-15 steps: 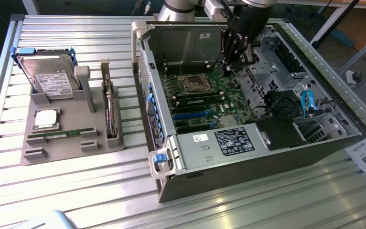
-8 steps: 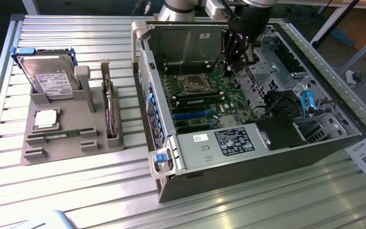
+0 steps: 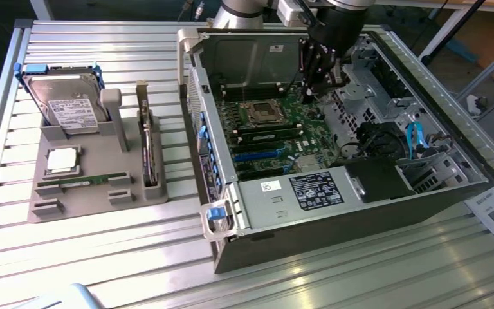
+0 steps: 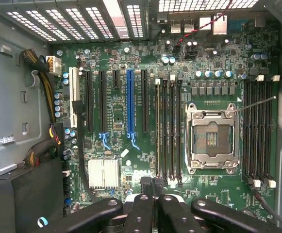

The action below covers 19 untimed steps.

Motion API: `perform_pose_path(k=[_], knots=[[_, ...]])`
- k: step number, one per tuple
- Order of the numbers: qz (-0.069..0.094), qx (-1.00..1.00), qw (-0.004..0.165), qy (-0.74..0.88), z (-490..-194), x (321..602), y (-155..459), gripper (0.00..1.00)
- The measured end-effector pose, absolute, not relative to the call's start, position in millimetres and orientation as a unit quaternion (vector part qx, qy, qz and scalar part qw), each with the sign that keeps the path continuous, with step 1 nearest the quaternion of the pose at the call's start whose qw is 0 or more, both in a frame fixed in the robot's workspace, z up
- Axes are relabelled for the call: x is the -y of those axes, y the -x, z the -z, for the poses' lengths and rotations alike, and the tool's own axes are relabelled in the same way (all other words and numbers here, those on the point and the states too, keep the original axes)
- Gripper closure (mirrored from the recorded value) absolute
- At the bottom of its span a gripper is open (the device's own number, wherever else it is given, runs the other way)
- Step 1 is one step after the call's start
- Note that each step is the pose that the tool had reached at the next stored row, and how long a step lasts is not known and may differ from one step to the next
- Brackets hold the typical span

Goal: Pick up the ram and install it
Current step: 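Press down the ram until it locks into place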

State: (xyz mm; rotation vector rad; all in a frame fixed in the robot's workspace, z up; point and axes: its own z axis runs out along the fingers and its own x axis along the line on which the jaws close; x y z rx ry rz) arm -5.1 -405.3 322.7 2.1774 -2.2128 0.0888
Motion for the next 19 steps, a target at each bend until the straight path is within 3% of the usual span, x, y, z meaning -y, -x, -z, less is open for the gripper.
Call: perform_pose_path(k=[19], knots=[[-0.025,0.818,0.022,-0.574,-322.7,405.3,5.1,0.90]])
